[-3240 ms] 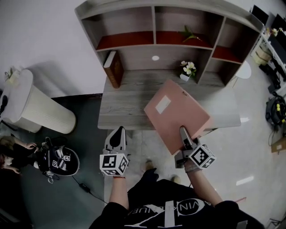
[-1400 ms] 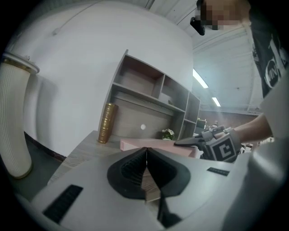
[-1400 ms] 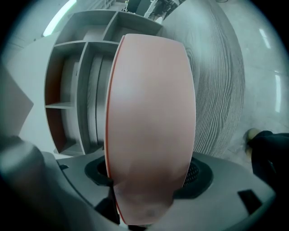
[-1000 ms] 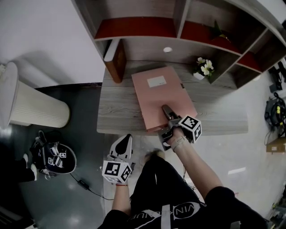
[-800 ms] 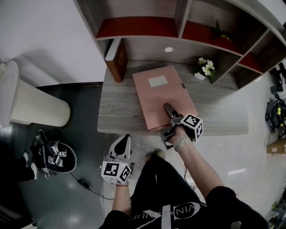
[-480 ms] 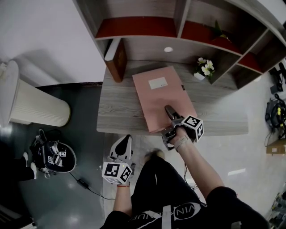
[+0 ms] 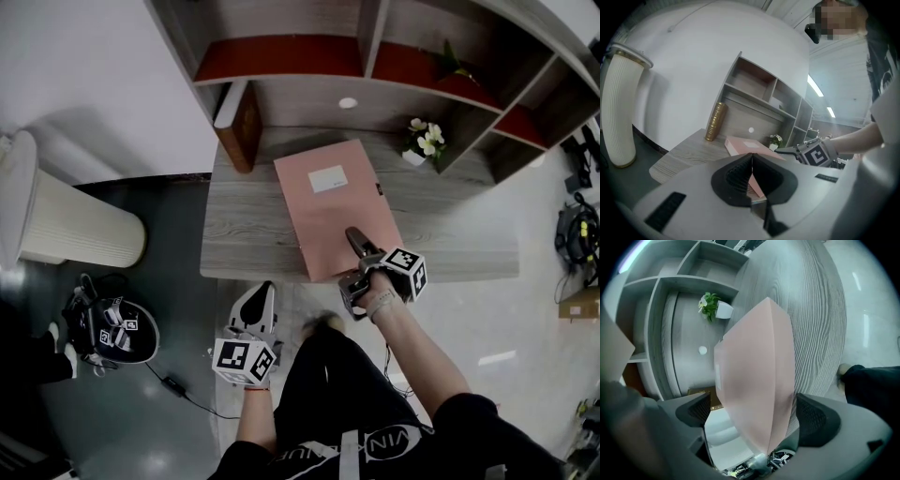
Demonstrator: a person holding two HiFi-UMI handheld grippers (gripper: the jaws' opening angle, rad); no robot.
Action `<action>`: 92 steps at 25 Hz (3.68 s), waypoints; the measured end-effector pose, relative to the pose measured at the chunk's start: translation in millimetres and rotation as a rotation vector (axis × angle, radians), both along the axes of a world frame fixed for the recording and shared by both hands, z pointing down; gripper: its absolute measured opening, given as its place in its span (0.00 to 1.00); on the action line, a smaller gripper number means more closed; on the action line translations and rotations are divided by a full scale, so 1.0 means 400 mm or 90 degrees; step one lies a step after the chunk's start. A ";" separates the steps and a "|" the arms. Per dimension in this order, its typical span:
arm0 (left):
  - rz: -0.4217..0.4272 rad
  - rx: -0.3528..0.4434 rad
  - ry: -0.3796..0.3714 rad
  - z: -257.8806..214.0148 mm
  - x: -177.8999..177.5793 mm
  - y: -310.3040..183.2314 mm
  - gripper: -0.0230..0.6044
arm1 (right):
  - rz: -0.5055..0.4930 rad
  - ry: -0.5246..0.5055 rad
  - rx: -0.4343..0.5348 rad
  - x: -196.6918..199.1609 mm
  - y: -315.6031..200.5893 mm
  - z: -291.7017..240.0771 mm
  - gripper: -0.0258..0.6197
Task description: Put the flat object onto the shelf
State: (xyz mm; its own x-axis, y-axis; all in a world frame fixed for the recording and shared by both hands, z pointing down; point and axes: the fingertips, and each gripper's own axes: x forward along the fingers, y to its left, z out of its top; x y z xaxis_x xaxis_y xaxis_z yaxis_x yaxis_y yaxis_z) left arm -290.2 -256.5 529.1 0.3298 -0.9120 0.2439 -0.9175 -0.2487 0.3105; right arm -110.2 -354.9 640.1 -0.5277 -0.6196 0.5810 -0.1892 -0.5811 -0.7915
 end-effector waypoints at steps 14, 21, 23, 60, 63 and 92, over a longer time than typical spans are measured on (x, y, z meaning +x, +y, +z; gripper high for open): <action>0.029 0.014 0.003 -0.025 0.038 -0.053 0.05 | 0.008 0.017 0.047 0.115 0.045 -0.062 0.73; 0.044 0.025 0.005 -0.050 0.063 -0.083 0.05 | 0.025 0.108 0.113 0.197 0.051 -0.140 0.39; 0.046 0.030 0.000 -0.058 0.062 -0.091 0.05 | 0.032 0.122 0.138 0.216 0.039 -0.158 0.33; -0.043 0.113 -0.081 -0.223 -0.066 -0.137 0.05 | -0.315 0.635 0.726 0.194 -0.053 -0.525 0.05; -0.047 0.126 -0.094 -0.244 -0.070 -0.141 0.05 | -0.318 0.637 0.773 0.184 -0.048 -0.556 0.05; -0.082 0.232 -0.139 -0.443 -0.094 -0.163 0.05 | -0.326 0.652 0.917 0.179 -0.068 -0.710 0.05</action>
State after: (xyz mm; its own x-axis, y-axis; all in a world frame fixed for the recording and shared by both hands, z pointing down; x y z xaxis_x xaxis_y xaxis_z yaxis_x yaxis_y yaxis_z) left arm -328.0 -321.7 351.8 0.1849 -0.9815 -0.0503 -0.9823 -0.1861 0.0195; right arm -38.8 -382.1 356.2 -0.6254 -0.7802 -0.0154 -0.7794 0.6254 -0.0378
